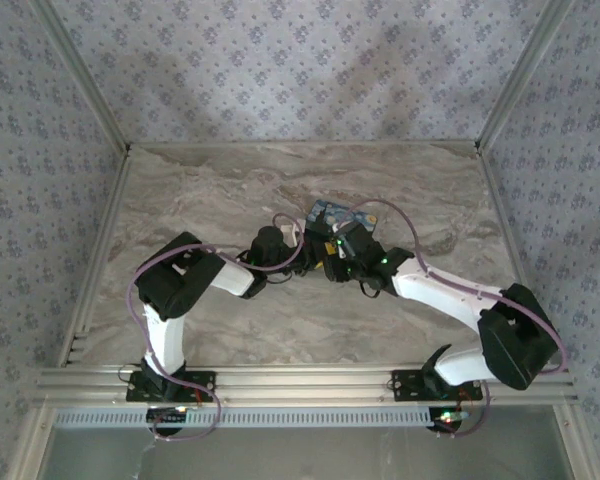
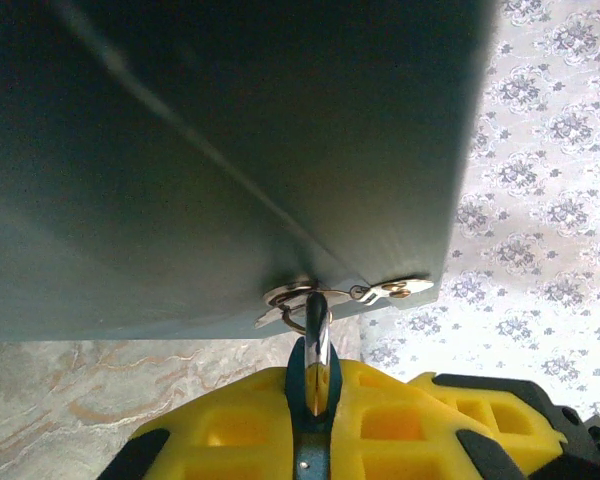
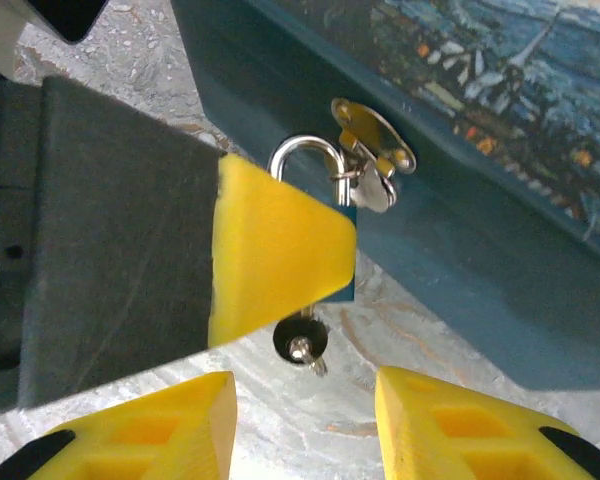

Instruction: Unlock a padlock with a key

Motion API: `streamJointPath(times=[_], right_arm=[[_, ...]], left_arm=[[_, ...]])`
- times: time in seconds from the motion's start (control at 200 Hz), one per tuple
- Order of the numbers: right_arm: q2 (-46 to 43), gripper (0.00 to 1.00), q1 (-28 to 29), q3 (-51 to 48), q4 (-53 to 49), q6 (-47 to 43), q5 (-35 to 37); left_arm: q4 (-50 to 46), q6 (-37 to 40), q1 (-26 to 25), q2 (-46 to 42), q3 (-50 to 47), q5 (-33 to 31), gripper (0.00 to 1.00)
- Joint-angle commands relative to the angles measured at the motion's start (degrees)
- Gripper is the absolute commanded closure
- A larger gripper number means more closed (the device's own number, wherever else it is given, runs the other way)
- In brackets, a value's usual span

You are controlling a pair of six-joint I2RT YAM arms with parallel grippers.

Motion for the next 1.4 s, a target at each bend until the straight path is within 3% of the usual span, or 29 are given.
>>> streamJointPath(times=[0.0,0.75,0.849,0.994,1.274,1.399], right_arm=[[1.8,0.58,0.3,2.5,1.0,-2.8,2.1],[7.1,0.65,1.4,7.4,0.9,-9.6,6.3],[7.9,0.75,1.8,8.5,0.4,-10.1,6.4],[7.8,1.00,1.7,8.2,0.6,-9.8,4.6],[6.5,1.00,1.3,6.2,1.4,-8.0,1.3],[5.7,0.68,1.4,5.5,0.8,-7.4,2.0]], left_arm=[[2.3,-0.2,0.1,-1.5,2.3,2.2,0.95],[2.1,-0.2,0.1,-1.9,2.2,3.1,0.95],[2.1,-0.2,0.2,-1.9,2.2,3.1,0.95],[2.1,-0.1,0.2,-1.8,2.0,3.0,0.95],[2.0,0.4,0.4,-1.8,1.3,2.9,0.95],[1.6,1.1,0.7,-1.8,0.3,2.4,0.95]])
